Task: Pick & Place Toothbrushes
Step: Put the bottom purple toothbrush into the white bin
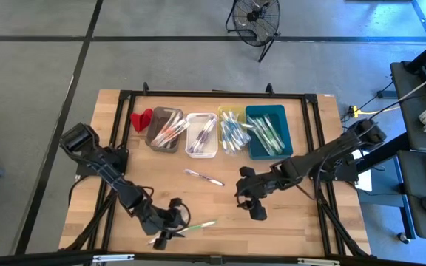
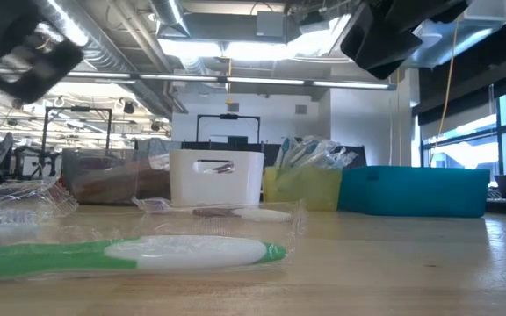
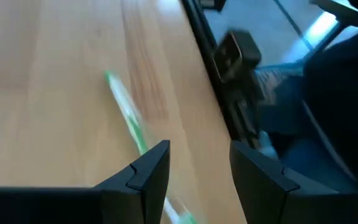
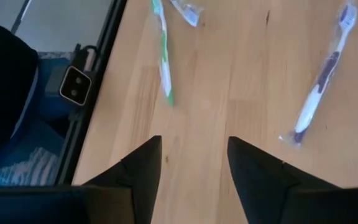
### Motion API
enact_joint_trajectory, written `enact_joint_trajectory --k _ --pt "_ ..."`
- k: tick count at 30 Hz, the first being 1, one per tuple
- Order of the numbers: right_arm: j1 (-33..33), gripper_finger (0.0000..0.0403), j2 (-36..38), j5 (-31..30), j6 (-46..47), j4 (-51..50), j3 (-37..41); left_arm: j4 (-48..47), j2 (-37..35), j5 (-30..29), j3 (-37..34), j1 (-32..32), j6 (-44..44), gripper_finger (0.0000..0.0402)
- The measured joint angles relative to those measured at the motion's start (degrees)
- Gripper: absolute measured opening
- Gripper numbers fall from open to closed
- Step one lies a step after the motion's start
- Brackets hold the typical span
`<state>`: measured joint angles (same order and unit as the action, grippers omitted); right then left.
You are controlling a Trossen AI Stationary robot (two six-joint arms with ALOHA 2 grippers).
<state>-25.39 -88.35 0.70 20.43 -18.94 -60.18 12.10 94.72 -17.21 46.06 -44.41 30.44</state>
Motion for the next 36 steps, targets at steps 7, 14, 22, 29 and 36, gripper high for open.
enact_joint_trajectory --k 7,14,22,29,36 --pt "-0.2 0.0174 -1.0 -0.2 0.1 1.2 0.0 -5.9 0.0 1.0 0.0 -1.5 13.9 0.0162" --pt "-0.2 0.0163 -1.0 -0.2 -0.2 4.2 0.0 -13.3 0.0 0.2 0.0 0.5 24.4 0.0161" --pt "-0.2 0.0153 -1.0 -0.2 -1.6 4.2 0.0 -13.8 0.0 -1.3 0.0 2.3 26.0 0.0141" --pt "-0.2 0.0144 -1.0 -0.2 -1.6 4.5 0.0 -14.5 0.0 -1.7 0.0 2.6 26.0 0.0128" --pt "-0.2 0.0133 -1.0 -0.2 -1.6 5.4 0.0 -14.8 1.3 -1.6 0.0 2.6 27.9 0.0125"
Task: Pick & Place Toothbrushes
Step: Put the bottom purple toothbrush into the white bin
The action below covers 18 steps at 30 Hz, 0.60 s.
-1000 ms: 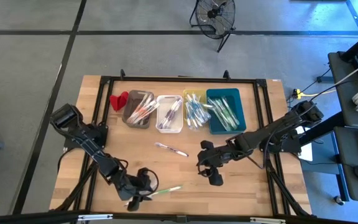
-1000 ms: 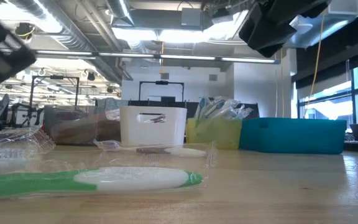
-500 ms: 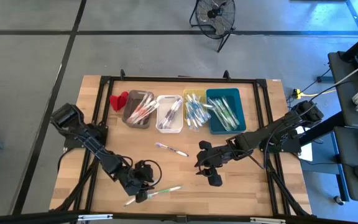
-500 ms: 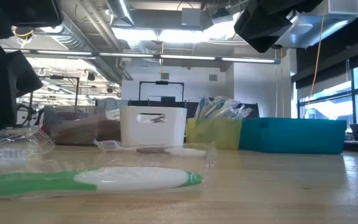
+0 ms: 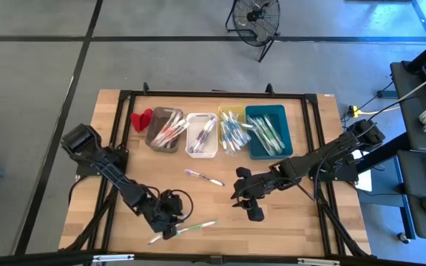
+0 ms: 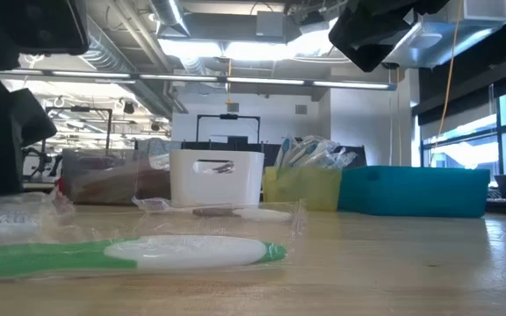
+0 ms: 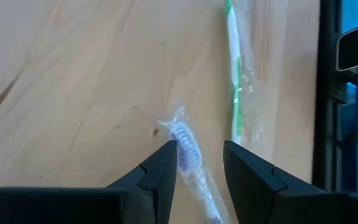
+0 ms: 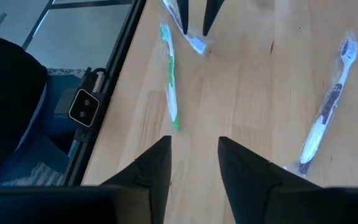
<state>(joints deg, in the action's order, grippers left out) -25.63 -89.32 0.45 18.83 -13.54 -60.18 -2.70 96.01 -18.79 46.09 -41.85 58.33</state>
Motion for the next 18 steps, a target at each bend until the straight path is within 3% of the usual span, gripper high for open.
enact_joint_trajectory --k 11,18 --pt "0.0 0.0116 0.0 0.0 -0.2 0.5 0.0 0.1 1.2 -0.9 0.0 0.0 0.0 0.0125" --pt "0.0 0.0109 0.0 0.0 -0.2 0.5 0.0 1.9 4.3 1.7 0.1 0.0 -0.4 0.0125"
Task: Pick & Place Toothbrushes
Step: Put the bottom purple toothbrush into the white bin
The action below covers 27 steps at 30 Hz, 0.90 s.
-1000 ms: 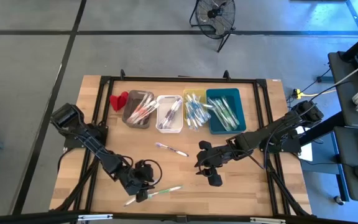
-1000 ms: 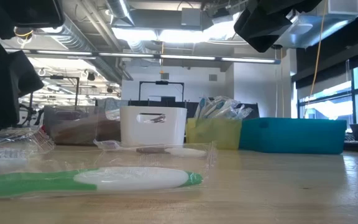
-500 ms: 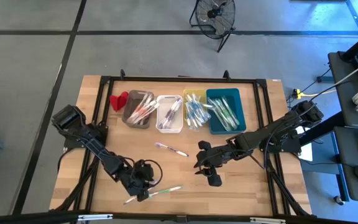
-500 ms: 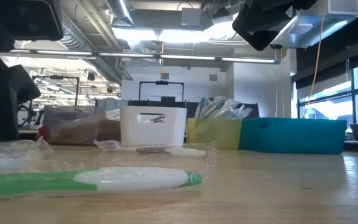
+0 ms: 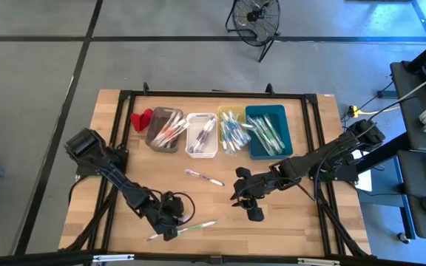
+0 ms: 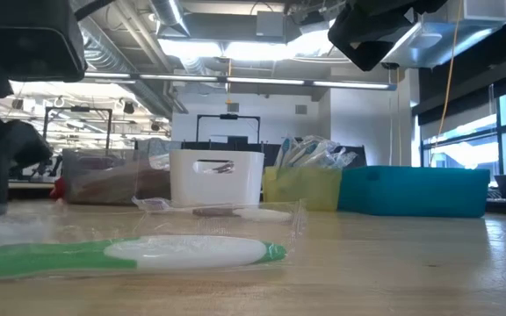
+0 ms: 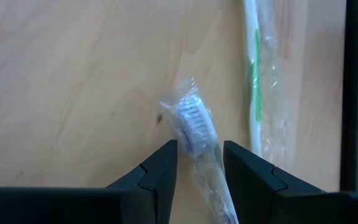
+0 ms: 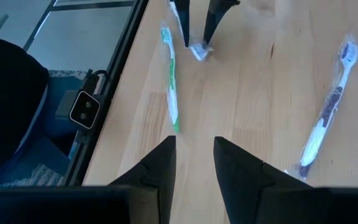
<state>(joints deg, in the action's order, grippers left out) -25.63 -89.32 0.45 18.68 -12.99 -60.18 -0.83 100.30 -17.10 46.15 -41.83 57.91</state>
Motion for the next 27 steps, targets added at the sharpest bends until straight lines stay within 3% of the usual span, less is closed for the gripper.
enact_joint_trajectory --k 14,19,27 --pt "0.0 0.0128 0.0 0.0 -0.1 0.2 0.0 4.9 3.6 -0.2 0.2 0.1 -0.2 0.0125" --pt "0.0 0.013 0.0 0.0 -0.3 0.2 0.0 4.9 3.7 -0.7 0.2 0.3 -4.0 0.0122" --pt "0.0 0.0111 0.0 0.0 -0.3 0.2 0.0 3.9 3.7 -0.8 0.1 0.6 -4.1 0.0064"
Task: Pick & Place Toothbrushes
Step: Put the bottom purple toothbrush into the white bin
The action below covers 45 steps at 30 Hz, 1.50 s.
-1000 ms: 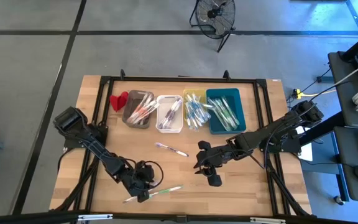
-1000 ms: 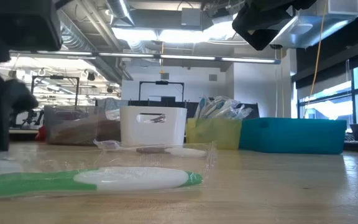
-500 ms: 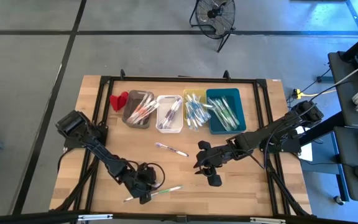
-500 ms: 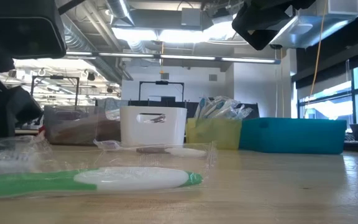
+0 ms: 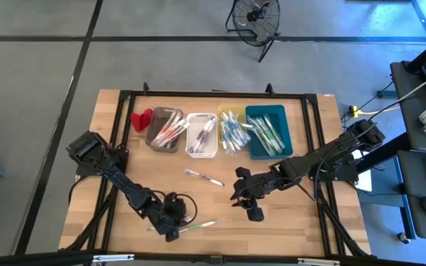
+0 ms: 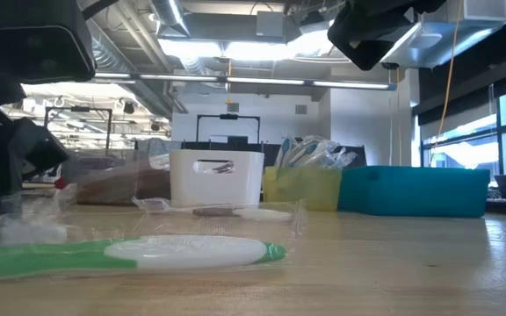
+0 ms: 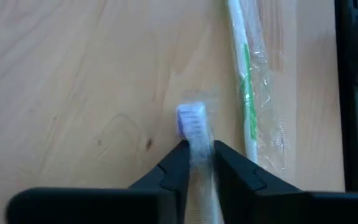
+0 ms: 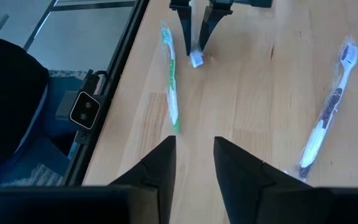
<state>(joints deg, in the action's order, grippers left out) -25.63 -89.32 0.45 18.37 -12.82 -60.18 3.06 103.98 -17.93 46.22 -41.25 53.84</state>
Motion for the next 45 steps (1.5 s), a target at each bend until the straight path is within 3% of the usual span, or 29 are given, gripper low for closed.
enact_joint_trajectory --k 5,19,26,39,45 --pt "0.0 0.0097 0.0 0.0 -0.2 0.0 0.0 0.1 0.0 -0.1 0.0 0.1 0.0 0.0014" --pt "0.0 0.007 0.0 0.0 -0.2 0.0 0.0 -2.3 -4.3 -0.1 -0.5 0.5 -5.3 0.0007" --pt "0.0 0.0061 0.0 0.0 -1.4 2.3 0.0 -3.1 -12.7 -10.4 -0.3 0.5 -13.0 0.0006" --pt "0.0 0.0086 0.0 0.0 -6.6 9.4 0.0 18.8 -20.9 -28.3 -0.2 2.2 -40.9 0.0006" --pt "-0.3 0.0096 0.0 0.0 -9.4 10.8 0.0 27.8 -26.7 -25.2 -0.1 9.5 -51.8 0.0006"
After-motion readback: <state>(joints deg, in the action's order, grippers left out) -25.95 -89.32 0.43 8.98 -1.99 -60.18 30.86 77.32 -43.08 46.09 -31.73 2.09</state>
